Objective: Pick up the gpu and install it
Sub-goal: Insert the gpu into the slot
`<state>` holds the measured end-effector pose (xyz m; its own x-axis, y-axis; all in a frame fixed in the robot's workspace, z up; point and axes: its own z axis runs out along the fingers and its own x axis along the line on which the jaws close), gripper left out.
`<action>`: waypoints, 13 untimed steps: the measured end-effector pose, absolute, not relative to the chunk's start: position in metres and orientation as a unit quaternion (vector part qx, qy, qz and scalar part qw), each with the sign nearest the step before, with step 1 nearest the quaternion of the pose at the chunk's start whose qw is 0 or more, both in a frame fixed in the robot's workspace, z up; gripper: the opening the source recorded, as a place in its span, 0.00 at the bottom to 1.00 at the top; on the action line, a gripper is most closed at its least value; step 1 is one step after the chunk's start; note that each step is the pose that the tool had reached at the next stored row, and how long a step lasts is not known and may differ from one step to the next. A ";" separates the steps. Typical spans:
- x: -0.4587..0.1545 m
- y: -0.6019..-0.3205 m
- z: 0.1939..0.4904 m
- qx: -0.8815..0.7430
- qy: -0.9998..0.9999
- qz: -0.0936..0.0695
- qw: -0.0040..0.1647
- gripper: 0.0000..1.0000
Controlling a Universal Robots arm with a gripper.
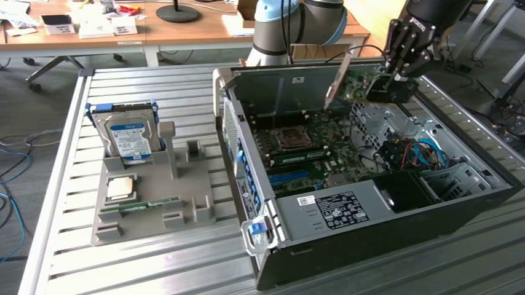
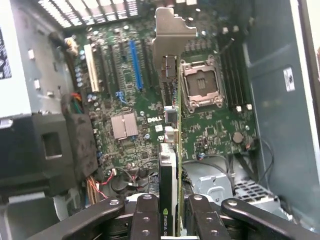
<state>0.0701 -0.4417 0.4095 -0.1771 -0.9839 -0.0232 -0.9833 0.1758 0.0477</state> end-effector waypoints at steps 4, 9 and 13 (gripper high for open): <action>0.070 -0.442 0.409 0.669 -0.743 -0.025 0.007 0.27; 0.070 -0.442 0.409 0.679 -0.734 -0.025 0.008 0.27; 0.070 -0.442 0.409 0.679 -0.734 -0.025 0.008 0.27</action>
